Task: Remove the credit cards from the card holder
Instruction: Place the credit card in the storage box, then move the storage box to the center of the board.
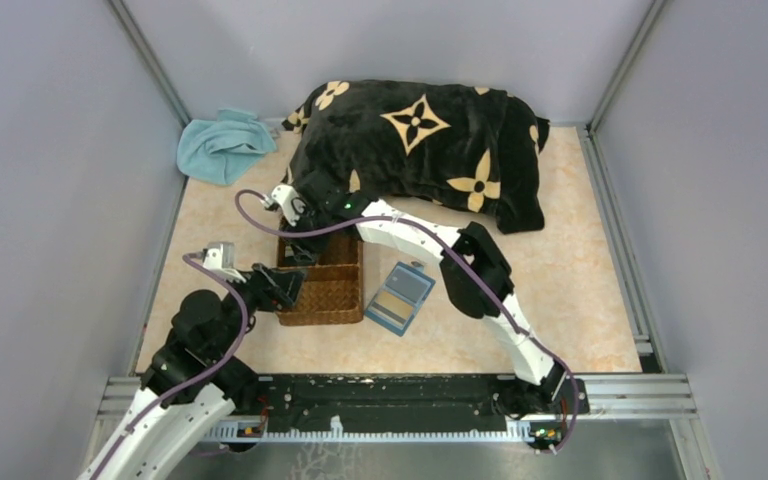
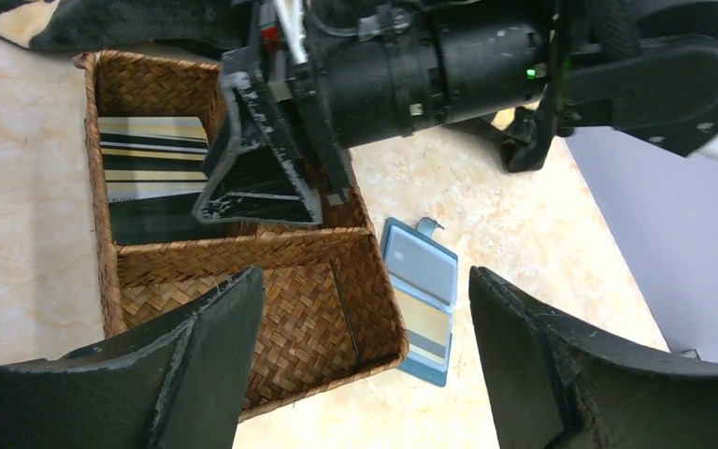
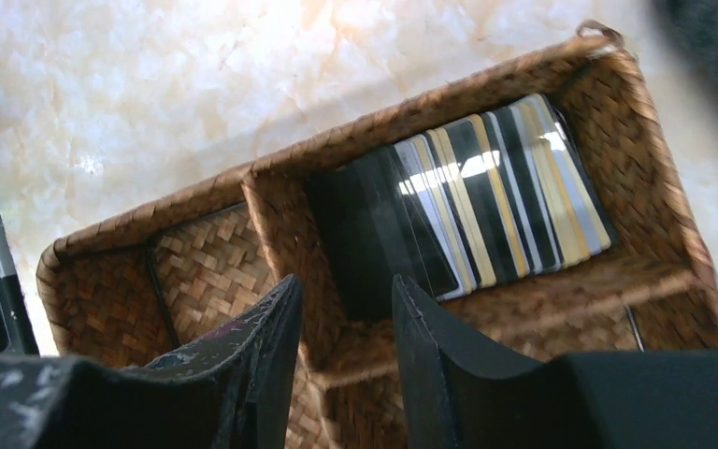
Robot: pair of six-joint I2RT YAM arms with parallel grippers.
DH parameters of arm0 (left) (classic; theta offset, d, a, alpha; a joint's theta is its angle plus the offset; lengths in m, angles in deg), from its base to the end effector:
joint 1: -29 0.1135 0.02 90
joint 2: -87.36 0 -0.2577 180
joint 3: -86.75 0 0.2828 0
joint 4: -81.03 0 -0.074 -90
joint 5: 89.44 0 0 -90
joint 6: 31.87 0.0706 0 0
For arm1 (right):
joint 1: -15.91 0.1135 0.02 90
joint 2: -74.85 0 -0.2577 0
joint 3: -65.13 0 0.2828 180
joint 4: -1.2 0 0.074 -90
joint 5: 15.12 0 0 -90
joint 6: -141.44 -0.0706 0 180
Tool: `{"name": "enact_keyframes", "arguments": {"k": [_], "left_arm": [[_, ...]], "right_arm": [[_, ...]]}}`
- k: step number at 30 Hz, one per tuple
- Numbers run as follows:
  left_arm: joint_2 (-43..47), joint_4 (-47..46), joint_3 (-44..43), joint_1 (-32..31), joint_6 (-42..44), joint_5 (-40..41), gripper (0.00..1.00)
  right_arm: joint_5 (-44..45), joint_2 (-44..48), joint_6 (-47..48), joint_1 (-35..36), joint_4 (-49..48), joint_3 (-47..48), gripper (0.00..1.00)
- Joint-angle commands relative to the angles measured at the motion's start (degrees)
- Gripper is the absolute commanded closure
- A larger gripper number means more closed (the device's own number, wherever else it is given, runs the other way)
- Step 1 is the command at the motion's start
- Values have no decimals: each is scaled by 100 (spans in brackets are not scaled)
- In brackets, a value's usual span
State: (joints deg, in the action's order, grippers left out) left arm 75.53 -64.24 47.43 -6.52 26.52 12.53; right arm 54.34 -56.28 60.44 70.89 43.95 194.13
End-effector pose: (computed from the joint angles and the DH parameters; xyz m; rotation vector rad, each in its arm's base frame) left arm 0.1392 -0.0814 0.2788 -0.1010 1.7408 -0.6941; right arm 0.3076 0.4822 0.1982 -1.4439 1.9661 0.8004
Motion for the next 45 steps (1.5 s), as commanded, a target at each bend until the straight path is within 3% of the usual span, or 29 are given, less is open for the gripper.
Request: {"name": "enact_keyframes", "arguments": {"k": [1, 7, 12, 13, 14, 15, 17, 18, 20, 24, 28, 32, 38, 45], "left_arm": [[-83, -204, 93, -7, 110, -83, 14], [-954, -722, 138, -11, 313, -880, 13], [-1856, -1332, 62, -90, 445, -1530, 24], [-1977, -1483, 54, -131, 479, -1669, 30], [-2089, -1621, 47, -182, 500, -1775, 50], [-2215, -1756, 40, -251, 513, -1868, 66], [-2496, -2051, 59, -434, 514, -2054, 94], [-2638, -2190, 72, -576, 482, -2107, 100], [-3000, -2467, 159, -966, 351, -2048, 100], [-3579, -2857, 206, -2076, 72, -1126, 100], [-4365, -2981, 36, -3106, -175, -158, 88], [-5155, -2742, -226, -3684, -481, 626, 86], [-5735, -2189, -280, -3466, -827, 1486, 81], [-5532, -2370, 30, -2057, -797, 887, 75]], "right_arm": [[490, 1315, -200, 41, -1110, -582, 59], [1452, 2864, -850, -71, -2549, -2509, 61], [1726, 4306, -1606, -589, -3131, -4353, 71], [1757, 4544, -1702, -715, -3168, -4709, 80], [1827, 4732, -1779, -828, -3182, -5039, 94], [1924, 4902, -1818, -911, -3167, -5335, 100], [2066, 5139, -1864, -1039, -3125, -5841, 100], [2097, 5215, -1866, -1057, -3101, -6046, 100], [2126, 5324, -1912, -1060, -3088, -6371, 100], [2024, 5488, -2149, -1059, -3345, -6929, 100], [1974, 5574, -2370, -1060, -3530, -7373, 100], [2123, 5796, -2551, -1066, -3560, -7826, 100], [2365, 6505, -2845, -1085, -3611, -8479, 100], [2464, 6892, -2798, -1182, -3437, -8648, 100]]}}
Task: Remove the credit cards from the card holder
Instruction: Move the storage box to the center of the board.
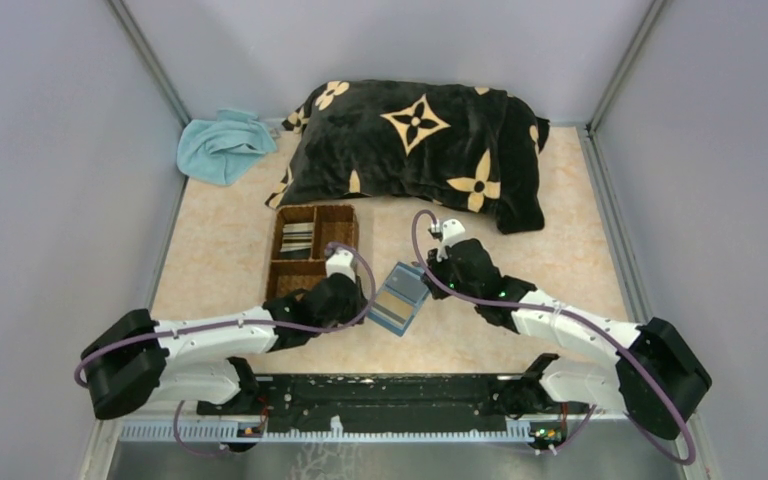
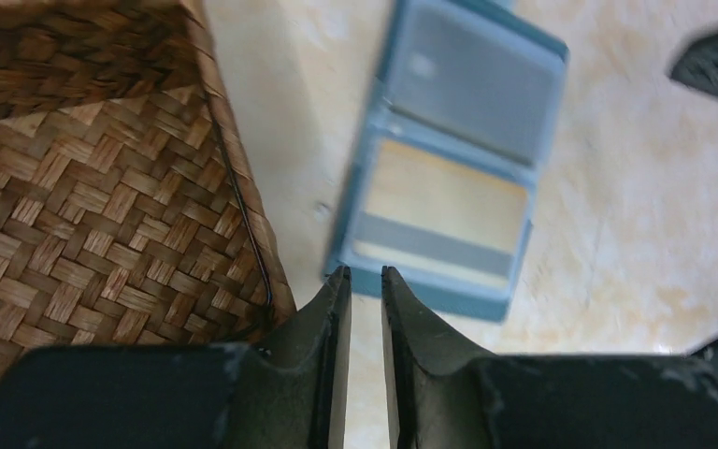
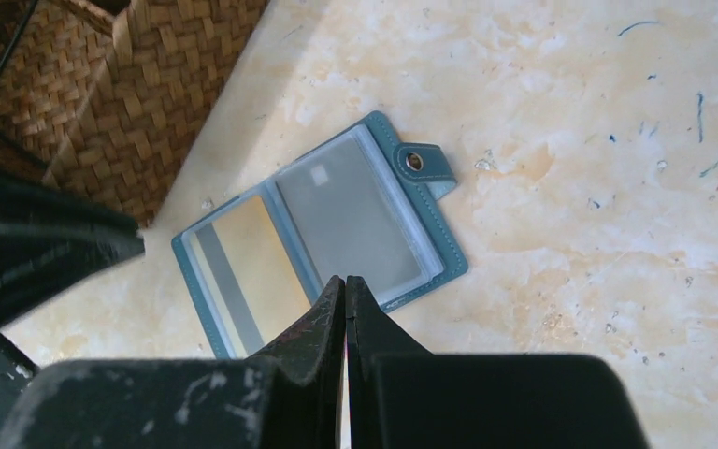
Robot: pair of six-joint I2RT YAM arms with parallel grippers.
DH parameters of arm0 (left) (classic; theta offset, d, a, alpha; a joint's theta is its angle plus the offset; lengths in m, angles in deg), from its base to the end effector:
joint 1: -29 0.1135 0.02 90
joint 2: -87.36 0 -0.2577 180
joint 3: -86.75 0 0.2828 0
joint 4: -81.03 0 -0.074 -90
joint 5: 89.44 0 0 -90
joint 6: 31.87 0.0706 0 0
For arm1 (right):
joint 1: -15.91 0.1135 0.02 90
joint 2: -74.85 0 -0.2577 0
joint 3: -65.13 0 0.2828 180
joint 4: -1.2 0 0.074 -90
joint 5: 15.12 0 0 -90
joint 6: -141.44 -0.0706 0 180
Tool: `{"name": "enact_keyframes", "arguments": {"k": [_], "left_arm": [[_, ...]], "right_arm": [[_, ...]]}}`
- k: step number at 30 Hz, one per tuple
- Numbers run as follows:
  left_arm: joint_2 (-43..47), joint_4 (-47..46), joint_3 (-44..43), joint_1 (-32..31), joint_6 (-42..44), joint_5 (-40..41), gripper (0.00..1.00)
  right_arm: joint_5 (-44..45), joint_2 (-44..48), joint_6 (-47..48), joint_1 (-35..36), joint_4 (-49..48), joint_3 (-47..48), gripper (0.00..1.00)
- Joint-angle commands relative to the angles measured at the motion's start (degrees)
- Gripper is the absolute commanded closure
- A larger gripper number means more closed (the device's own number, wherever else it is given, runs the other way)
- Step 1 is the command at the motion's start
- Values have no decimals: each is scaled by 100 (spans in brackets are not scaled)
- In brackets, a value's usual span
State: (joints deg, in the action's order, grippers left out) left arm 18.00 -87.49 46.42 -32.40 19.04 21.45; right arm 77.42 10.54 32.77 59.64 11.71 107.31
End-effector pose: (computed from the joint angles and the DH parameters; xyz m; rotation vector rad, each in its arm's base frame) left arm 0.1575 -0.2363 0.1265 0.2500 2.2646 -0.5368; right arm 0.2131 0.1996 0.1612 -0.4508 2.1514 0.5812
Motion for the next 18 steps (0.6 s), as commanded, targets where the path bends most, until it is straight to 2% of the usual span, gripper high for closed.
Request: {"name": "enact_keyframes", "arguments": {"k": [1, 3, 7, 8, 9, 10, 12, 18], "left_arm": [[297, -27, 147, 623, -13, 14, 75], [428, 56, 162, 750, 42, 52, 75], [406, 144, 239, 977, 37, -33, 71], [376, 162, 264, 992, 28, -51, 67], [376, 134, 304, 996, 36, -99, 59], [409, 6, 335, 991, 122, -254, 46], [531, -227, 412, 951, 267, -579, 34], [966, -672, 566, 577, 454, -763, 29]], "right_arm": [[143, 195, -4, -91, -205, 31, 100], [86, 115, 55, -169, -231, 67, 100], [-194, -331, 166, -330, -385, 337, 91], [-273, -500, 209, -335, -410, 497, 88], [-356, -709, 241, -338, -407, 665, 86], [-477, -915, 293, -339, -410, 837, 85], [-586, -1280, 315, -271, -418, 1139, 84], [-382, -2389, 356, 78, -540, 1871, 80]]}}
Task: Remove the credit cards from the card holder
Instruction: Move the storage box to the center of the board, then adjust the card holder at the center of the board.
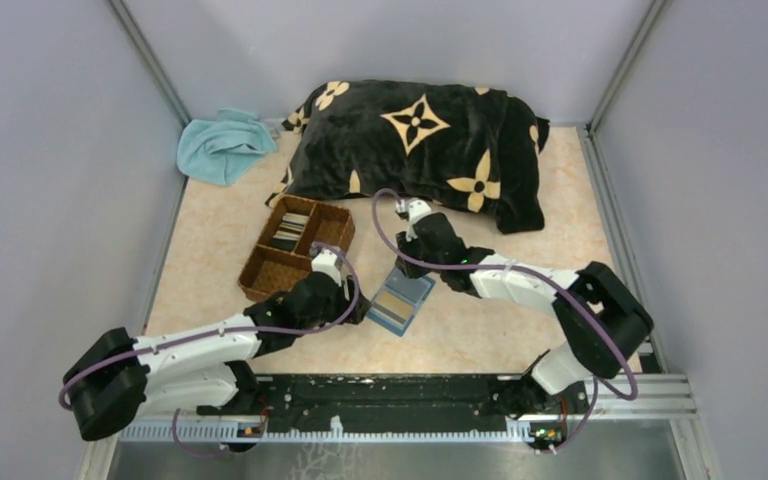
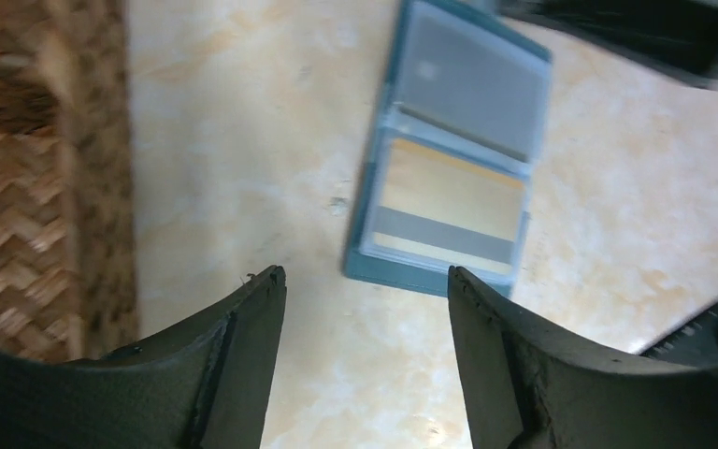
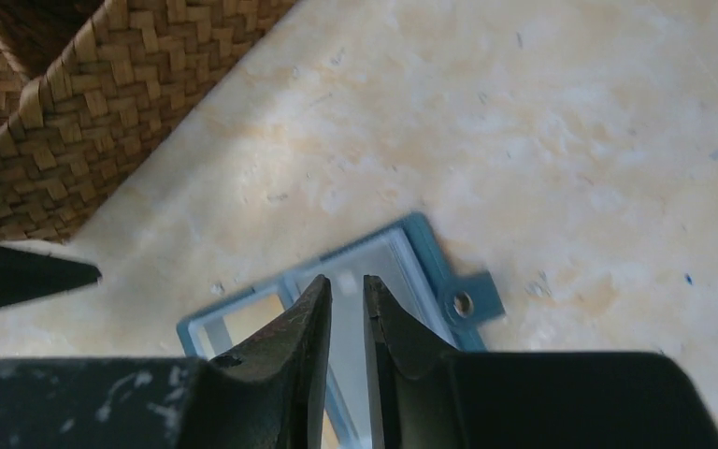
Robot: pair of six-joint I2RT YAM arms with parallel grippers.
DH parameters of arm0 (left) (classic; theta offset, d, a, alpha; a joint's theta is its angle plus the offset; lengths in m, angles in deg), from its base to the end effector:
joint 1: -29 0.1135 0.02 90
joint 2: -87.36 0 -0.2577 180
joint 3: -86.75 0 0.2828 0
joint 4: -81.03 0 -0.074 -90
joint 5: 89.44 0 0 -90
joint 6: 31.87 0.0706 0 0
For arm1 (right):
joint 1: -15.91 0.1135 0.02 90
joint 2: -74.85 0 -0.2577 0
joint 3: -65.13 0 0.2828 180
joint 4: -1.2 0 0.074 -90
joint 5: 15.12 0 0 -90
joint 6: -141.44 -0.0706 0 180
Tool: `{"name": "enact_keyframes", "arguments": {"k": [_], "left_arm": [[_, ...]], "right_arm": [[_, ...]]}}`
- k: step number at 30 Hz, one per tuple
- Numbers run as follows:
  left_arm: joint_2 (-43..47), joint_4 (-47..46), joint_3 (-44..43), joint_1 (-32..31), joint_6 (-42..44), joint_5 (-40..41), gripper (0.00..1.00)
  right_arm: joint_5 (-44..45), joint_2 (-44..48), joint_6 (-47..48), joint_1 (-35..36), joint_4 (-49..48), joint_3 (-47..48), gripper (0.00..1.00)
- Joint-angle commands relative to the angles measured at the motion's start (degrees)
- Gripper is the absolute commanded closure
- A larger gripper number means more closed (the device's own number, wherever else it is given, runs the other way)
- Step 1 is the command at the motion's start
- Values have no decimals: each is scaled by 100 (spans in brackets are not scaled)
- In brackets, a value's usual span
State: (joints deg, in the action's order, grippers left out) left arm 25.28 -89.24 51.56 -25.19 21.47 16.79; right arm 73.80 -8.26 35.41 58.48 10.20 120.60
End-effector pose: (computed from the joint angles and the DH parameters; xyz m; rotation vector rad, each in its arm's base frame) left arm 0.1713 -0.2036 0.1287 0.1823 2.2339 -0.5769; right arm 0.2610 0.2416 0.1519 -0.5324 2.2104 0.5778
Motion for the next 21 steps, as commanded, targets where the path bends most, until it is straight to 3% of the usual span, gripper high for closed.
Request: {"name": "enact_keyframes", "arguments": {"k": [1, 3, 5, 9, 15, 21], "left_arm": [[226, -540, 60, -158, 206, -371, 29], [171, -647, 79, -203, 203, -481, 29], [88, -719, 93, -321, 190, -469, 29], [-258, -987, 63, -706, 206, -437, 29], [-1513, -1314, -313, -1626, -175, -342, 35], [-2298, -2002, -246, -1749, -572, -595, 37]], "right_arm": [[-23, -666, 39, 191, -438, 614, 76], [-2, -960, -84, 191, -567, 700, 68], [14, -1302, -220, 189, -657, 753, 66], [74, -1683, -431, 182, -835, 722, 72], [327, -1550, -471, 131, -735, 396, 77], [447, -854, -463, 1, -621, -232, 78]]}}
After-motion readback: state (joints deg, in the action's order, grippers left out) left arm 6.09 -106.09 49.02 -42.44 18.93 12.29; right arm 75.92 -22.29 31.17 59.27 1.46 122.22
